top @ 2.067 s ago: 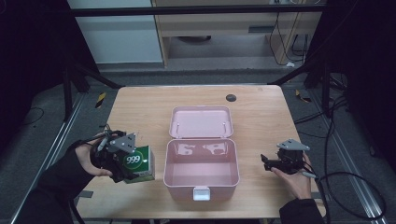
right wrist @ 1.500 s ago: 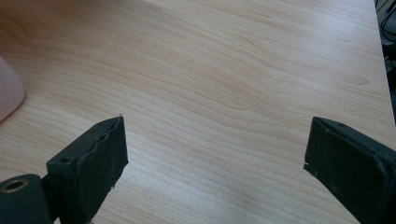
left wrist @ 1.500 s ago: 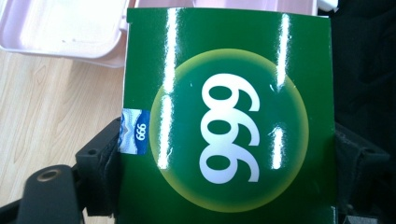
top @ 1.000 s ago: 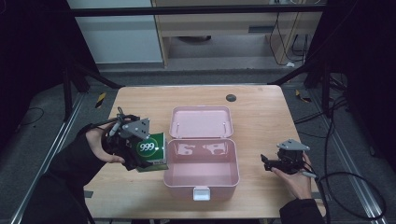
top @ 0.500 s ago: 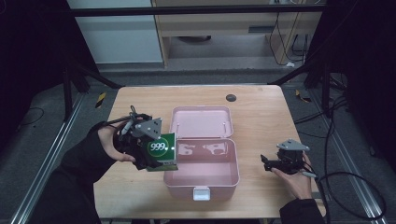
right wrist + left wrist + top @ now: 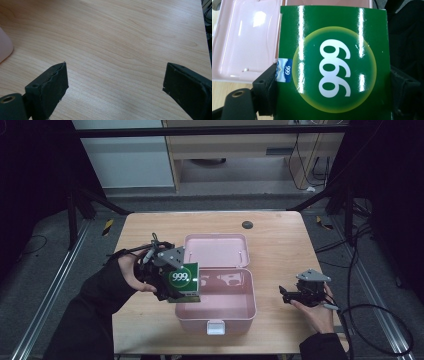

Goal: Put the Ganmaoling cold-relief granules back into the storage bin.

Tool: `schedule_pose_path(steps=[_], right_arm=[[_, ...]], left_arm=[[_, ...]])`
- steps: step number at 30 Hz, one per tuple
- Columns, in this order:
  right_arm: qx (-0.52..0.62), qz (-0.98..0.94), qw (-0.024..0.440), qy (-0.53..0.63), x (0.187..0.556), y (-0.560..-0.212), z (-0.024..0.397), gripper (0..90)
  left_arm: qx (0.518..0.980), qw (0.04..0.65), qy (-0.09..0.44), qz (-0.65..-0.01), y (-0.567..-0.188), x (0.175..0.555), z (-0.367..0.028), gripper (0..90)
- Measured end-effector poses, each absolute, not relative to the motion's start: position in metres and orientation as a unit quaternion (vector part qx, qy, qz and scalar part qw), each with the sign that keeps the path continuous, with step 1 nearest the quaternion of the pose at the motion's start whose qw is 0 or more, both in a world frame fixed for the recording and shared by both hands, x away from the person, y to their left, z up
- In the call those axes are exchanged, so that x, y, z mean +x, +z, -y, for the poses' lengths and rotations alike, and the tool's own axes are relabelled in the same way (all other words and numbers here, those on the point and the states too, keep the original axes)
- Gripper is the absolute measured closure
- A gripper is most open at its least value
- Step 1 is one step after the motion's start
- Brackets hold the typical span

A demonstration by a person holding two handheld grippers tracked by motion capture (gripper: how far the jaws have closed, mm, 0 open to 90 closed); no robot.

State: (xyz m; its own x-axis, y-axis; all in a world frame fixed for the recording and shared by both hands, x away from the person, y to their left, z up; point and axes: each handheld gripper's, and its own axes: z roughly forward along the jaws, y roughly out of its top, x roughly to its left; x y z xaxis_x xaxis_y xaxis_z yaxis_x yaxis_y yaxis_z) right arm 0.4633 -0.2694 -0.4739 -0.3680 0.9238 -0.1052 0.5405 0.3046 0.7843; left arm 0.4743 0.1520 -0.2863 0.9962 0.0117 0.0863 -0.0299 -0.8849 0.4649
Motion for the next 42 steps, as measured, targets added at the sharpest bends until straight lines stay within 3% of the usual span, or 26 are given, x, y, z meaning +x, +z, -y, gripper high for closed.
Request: schedule_pose_path(steps=[18,42], right_arm=[[0.483,-0.757,0.284,0.335,0.463,-0.475,0.269,6.2],[0.481,-0.759,0.284,0.334,0.464,-0.477,0.269,6.1]], left_arm=[[0.972,0.230,0.040,0.021,-0.300,0.484,-0.124,15.2],[0.979,0.202,0.015,0.015,-0.341,0.497,-0.116,15.2]])
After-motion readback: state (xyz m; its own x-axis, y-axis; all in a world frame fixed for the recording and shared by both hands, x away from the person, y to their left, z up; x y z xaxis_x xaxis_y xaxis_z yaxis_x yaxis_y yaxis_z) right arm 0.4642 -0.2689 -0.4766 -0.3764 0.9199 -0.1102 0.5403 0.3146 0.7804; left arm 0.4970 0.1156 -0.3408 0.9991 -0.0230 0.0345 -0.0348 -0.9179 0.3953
